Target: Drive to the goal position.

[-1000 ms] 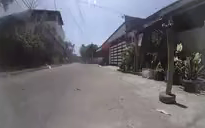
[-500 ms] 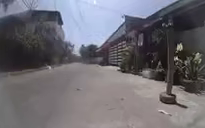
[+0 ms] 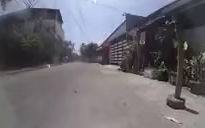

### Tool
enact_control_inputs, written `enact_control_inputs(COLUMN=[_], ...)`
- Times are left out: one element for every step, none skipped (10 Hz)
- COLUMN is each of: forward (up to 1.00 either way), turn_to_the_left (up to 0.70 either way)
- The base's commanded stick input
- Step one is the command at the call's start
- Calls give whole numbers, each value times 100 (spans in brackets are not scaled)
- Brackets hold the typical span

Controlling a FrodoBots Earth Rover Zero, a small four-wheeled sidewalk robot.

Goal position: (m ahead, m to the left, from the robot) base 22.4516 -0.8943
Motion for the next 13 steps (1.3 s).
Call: enact_control_inputs(forward=[70,70,70,70,70,70,70,70,70,70,70,70,70], turn_to_the_left=[0,0,0,0,0,0,0,0,0,0,0,2,34])
